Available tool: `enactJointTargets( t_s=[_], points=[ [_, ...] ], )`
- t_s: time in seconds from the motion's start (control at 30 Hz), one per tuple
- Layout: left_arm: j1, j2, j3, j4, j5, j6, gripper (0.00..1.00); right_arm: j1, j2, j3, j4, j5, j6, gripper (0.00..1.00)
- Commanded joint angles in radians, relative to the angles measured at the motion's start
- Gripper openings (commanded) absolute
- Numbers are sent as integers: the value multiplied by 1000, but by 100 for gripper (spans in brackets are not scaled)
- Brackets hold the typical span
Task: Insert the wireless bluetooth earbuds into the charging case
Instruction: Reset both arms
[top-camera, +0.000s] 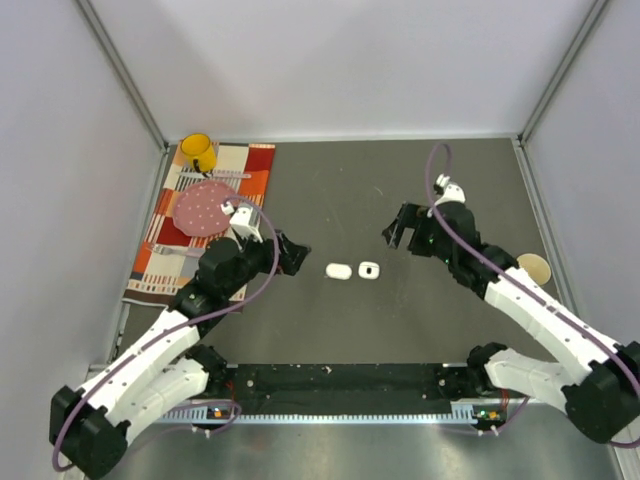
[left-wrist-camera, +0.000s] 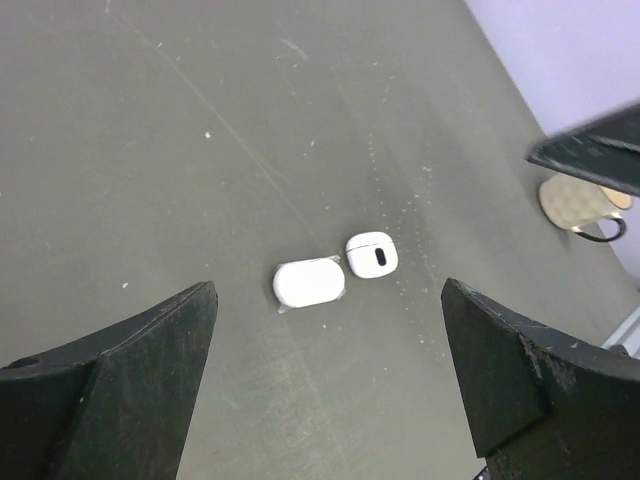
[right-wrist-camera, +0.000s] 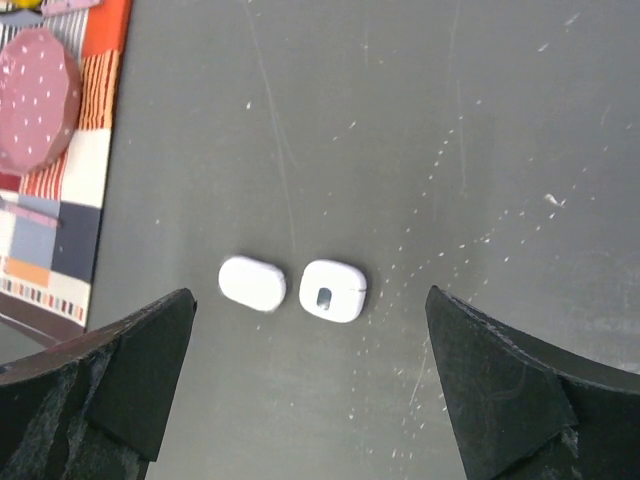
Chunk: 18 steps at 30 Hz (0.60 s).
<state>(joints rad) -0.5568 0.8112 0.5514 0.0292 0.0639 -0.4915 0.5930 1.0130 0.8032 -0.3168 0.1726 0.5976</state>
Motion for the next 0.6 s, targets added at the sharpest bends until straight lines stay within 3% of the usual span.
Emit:
enactJointTargets(
  t_s=[0.0, 0.1, 0.37, 0.57],
  points=[
    [1, -88, 1, -9, 79, 56, 99, -195, 58, 71, 56, -310, 31, 99],
    [1, -122, 5, -25, 12, 10, 99, -208, 76, 83, 56, -260, -44, 99],
    [1, -145, 114, -288, -275, -2, 99, -211, 134, 116, 5, -131, -188, 99],
    [1, -227, 91, -287, -302, 94, 99, -211, 134, 105, 33, -124, -292, 99]
  ],
)
